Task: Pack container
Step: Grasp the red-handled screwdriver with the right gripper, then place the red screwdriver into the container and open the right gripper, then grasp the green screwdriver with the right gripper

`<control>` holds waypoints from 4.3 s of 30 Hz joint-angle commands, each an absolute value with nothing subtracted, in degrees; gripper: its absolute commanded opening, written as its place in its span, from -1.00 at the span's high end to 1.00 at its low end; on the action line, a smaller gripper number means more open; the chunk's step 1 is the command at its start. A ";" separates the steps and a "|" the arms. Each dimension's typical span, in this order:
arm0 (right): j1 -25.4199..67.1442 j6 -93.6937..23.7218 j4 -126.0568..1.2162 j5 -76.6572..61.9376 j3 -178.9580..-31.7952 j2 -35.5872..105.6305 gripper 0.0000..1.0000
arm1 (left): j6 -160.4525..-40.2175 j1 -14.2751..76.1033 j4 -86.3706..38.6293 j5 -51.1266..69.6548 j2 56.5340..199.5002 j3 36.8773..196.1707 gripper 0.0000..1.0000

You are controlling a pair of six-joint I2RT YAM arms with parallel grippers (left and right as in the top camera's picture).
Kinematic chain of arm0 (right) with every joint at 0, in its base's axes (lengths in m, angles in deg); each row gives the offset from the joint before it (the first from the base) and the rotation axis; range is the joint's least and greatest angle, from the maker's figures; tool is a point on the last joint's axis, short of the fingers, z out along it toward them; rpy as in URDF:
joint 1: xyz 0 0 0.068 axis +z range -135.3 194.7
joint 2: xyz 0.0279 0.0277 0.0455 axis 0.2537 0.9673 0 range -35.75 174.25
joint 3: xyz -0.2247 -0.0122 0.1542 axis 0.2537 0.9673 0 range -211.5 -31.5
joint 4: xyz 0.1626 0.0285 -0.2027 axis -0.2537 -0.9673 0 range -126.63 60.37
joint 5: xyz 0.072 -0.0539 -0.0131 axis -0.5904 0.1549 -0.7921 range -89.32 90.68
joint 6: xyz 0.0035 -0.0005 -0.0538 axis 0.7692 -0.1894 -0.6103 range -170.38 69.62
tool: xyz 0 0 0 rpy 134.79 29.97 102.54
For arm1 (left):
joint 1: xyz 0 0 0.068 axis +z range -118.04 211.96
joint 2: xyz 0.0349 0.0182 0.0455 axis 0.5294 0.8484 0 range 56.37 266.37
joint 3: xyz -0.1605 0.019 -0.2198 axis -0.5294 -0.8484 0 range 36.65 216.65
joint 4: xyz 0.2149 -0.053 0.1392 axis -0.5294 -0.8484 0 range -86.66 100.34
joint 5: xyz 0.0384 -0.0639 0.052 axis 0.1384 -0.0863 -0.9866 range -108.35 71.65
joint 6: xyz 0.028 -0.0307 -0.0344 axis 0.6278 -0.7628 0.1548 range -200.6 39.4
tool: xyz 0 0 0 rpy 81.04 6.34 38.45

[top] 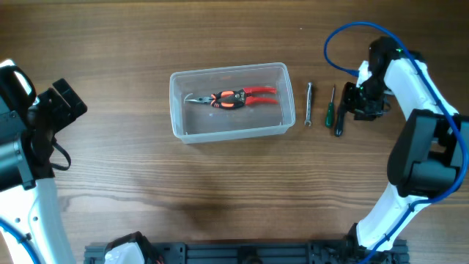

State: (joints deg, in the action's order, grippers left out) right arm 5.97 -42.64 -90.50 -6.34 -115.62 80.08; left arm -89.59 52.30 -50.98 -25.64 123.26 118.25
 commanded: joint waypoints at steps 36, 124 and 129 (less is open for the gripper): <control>8.94 -44.38 -89.01 -28.40 -123.33 65.11 0.91 | -90.27 52.61 -50.81 -25.95 122.89 118.38 -1.00; 11.65 -40.01 -87.37 -6.02 -116.12 84.04 0.05 | -90.27 52.61 -50.81 -25.95 122.89 118.38 -1.00; 12.50 -39.66 -85.36 -5.75 -116.12 85.28 0.33 | -90.27 52.61 -50.81 -25.95 122.89 118.38 -1.00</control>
